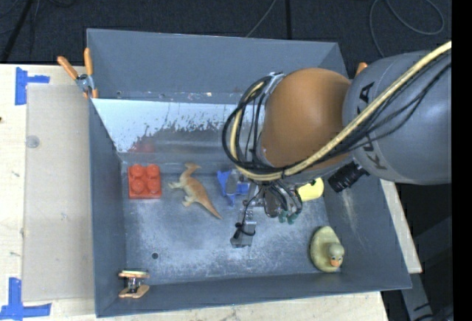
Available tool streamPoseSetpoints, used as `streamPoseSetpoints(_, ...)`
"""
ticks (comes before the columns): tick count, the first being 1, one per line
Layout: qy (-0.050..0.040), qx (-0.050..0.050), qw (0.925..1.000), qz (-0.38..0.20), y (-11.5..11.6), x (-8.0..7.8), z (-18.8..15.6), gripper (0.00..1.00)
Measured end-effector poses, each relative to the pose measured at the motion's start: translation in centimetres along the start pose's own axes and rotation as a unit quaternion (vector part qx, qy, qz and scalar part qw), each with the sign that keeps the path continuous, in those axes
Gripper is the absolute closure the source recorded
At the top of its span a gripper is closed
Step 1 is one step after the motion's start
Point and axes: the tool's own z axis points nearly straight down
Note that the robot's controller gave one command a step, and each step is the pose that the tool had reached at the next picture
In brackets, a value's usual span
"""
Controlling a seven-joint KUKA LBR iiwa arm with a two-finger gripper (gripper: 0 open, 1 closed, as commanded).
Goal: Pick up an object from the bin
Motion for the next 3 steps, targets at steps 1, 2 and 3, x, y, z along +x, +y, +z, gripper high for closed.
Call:
streamPoseSetpoints(1,-0.0028,-0.001,1.0000,0.008,-0.5,-1.8,4.8,0.00)
streamPoseSetpoints(2,-0.0009,0.000,0.9999,-0.011,-2.4,-3.4,10.8,0.00)
streamPoseSetpoints(3,-0.0079,-0.002,0.9999,-0.011,-3.2,-4.4,15.4,0.00)
